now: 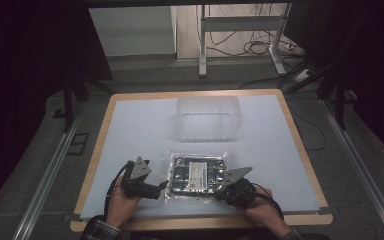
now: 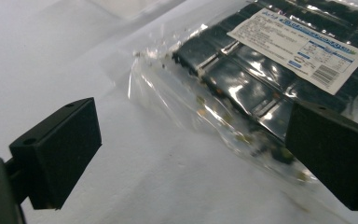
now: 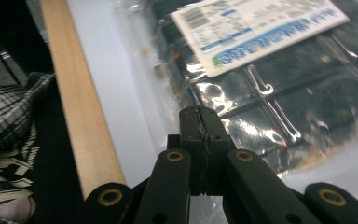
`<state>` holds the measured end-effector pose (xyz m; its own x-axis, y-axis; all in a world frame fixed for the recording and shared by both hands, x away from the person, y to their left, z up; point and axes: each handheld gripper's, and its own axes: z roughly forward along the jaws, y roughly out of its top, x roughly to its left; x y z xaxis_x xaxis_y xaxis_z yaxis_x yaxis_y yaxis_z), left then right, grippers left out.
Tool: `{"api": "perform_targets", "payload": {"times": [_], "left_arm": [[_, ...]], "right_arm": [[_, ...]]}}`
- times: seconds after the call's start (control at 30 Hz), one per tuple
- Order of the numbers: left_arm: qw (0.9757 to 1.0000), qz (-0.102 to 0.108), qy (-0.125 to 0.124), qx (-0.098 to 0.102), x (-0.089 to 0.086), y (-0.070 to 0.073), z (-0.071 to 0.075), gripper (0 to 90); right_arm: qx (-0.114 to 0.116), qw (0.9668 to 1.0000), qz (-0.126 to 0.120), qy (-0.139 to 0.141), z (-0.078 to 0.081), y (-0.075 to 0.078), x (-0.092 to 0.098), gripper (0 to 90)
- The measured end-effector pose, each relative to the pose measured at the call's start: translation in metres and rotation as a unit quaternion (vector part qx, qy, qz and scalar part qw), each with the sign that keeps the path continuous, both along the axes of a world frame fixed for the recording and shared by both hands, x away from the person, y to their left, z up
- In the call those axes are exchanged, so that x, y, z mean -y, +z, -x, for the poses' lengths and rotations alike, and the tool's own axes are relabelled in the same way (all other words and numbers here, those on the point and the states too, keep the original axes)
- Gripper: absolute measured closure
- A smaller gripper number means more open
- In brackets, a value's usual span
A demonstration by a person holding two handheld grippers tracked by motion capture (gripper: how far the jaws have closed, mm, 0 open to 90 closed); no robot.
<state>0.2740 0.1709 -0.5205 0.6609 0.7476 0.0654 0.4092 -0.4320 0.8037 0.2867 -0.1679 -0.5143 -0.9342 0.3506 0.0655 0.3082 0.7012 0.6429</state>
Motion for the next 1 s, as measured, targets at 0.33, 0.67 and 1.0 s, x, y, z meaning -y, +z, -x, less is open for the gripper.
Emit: {"api": "perform_targets", "payload": {"times": [0.33,0.67,1.0], "left_arm": [[0.9999,0.012,0.009,0.006,-0.002,0.001,0.0,3.5],[0.9999,0.01,0.008,0.005,-0.002,0.001,0.0,3.8],[0.9999,0.008,0.007,0.005,-0.001,0.001,0.001,4.1]], "right_arm": [[0.01,0.9996,0.0,-0.025,-0.011,0.0,0.009,89.1],[0.019,0.9979,0.005,-0.062,-0.021,0.0,0.02,89.1],[0.015,0.9977,-0.003,-0.066,-0.02,0.004,0.02,85.7]]}}
